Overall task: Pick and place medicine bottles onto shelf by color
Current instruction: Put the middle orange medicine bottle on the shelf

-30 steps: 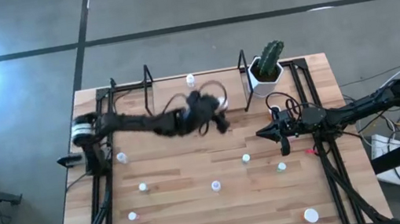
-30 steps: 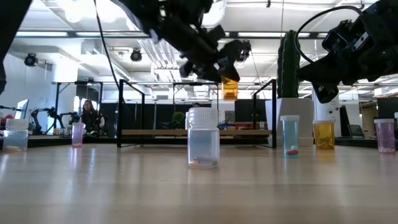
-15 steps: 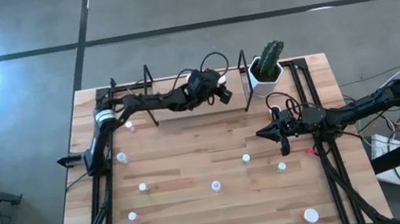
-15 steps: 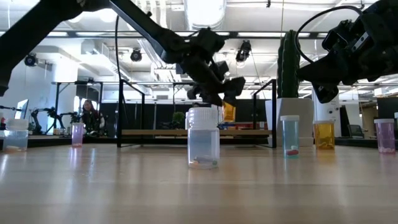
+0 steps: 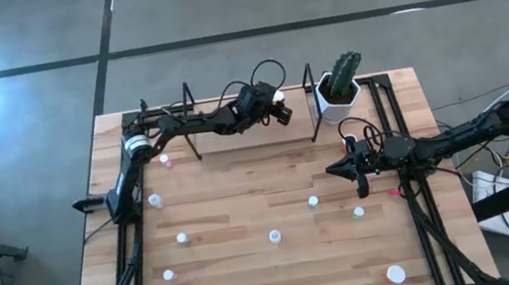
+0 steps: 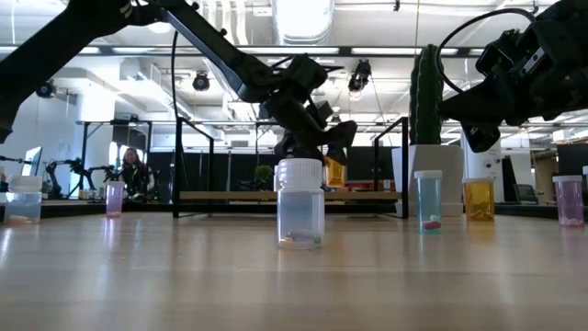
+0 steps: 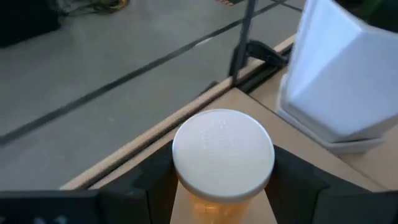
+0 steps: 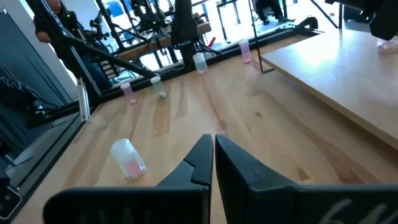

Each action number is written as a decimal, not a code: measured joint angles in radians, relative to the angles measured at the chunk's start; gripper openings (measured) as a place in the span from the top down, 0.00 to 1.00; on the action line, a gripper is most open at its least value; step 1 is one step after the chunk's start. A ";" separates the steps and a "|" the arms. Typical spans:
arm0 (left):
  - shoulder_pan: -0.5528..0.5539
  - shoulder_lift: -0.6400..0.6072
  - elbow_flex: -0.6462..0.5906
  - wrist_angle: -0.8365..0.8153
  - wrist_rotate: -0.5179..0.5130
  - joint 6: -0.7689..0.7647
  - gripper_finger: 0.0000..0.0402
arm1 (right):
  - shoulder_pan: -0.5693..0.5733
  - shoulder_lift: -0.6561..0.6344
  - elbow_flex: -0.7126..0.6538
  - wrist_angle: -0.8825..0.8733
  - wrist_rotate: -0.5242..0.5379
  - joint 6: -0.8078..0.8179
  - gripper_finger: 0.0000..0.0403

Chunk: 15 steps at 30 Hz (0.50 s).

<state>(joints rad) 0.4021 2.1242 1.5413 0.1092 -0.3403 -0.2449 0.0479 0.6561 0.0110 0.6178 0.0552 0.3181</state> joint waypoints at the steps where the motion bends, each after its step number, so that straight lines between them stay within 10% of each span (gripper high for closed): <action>1: 0.000 0.000 -0.002 0.003 0.002 -0.010 0.54 | 0.000 0.000 0.000 0.000 0.000 0.000 0.98; 15: 0.002 0.018 -0.008 -0.005 -0.031 0.015 0.54 | 0.000 0.000 0.000 0.000 0.000 0.000 0.98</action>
<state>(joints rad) 0.4046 2.1422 1.5330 0.1038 -0.3718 -0.2297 0.0479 0.6563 0.0111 0.6182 0.0551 0.3183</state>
